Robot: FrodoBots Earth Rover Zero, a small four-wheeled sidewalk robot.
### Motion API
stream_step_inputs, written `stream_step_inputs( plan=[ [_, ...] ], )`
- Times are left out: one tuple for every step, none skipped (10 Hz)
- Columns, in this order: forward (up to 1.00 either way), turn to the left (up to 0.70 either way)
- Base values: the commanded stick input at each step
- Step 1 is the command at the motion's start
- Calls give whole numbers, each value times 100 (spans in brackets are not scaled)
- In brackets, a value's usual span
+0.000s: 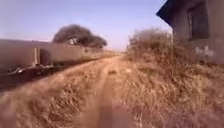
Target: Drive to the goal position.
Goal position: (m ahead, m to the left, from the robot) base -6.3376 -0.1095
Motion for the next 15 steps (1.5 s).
stream_step_inputs(
  plan=[
    [70,0],
    [70,0],
    [70,0],
    [70,0],
    [70,0],
    [70,0],
    [70,0],
    [70,0],
    [70,0],
    [70,0],
    [70,0],
    [70,0],
    [70,0],
    [70,0],
    [70,0]
  ],
)
